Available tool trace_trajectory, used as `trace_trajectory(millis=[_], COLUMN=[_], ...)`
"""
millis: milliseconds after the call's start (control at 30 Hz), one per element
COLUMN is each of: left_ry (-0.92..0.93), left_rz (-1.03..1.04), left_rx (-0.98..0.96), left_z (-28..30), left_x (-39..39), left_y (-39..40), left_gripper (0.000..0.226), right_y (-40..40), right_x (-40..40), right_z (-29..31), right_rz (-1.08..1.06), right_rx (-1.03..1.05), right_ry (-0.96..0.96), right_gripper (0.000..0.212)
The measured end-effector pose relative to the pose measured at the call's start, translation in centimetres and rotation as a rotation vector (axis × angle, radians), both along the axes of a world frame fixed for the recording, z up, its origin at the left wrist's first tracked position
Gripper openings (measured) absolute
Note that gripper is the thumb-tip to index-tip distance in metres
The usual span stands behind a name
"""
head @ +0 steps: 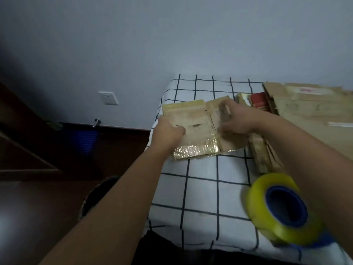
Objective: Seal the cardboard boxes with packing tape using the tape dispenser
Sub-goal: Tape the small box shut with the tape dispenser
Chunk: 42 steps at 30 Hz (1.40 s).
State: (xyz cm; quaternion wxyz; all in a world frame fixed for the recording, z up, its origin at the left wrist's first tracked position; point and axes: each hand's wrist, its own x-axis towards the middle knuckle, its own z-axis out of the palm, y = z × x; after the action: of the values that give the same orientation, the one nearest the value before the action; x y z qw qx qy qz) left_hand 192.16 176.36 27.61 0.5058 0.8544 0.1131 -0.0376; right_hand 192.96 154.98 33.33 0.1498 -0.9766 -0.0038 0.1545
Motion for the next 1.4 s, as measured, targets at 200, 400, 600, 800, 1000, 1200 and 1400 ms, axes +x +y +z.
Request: trace_trajectory(millis=[200,400,600,800,1000,1200,1400], left_ry=[-0.307,-0.407,-0.458,-0.509,-0.529,-0.556,-0.637], left_rz=[0.126,0.133,0.039,-0.054,-0.020,-0.049,-0.085], left_rx=[-0.131,-0.127,-0.064,-0.073,-0.071,-0.043,-0.048], left_z=[4.4,5.4,5.0,2.6,0.1,-1.4,-1.7], left_x=[-11.8,-22.1,-25.1,-22.2,-18.5,-18.4,-20.3], left_y=[2.4,4.4,4.5,3.6,2.3,2.0,2.3], left_gripper=[0.045,0.047,0.050,0.064,0.078,0.073,0.049], right_y=[2.9,4.8,5.4,5.3,4.7,3.9,3.8], right_x=[-11.5,-22.7,-25.8,-23.2,-20.2,-20.6,-22.1], right_z=[2.6,2.4,0.5,-2.1,-4.1,-5.1,-6.2], right_rz=[-0.174,-0.107,-0.056,-0.043,0.015,0.035,0.084], right_rx=[0.411,0.731,0.792,0.819,0.769,0.755,0.747], right_ry=[-0.366,-0.382,-0.358,-0.426,-0.491,-0.500,-0.605], right_gripper=[0.080,0.092,0.101,0.089,0.092,0.084,0.075])
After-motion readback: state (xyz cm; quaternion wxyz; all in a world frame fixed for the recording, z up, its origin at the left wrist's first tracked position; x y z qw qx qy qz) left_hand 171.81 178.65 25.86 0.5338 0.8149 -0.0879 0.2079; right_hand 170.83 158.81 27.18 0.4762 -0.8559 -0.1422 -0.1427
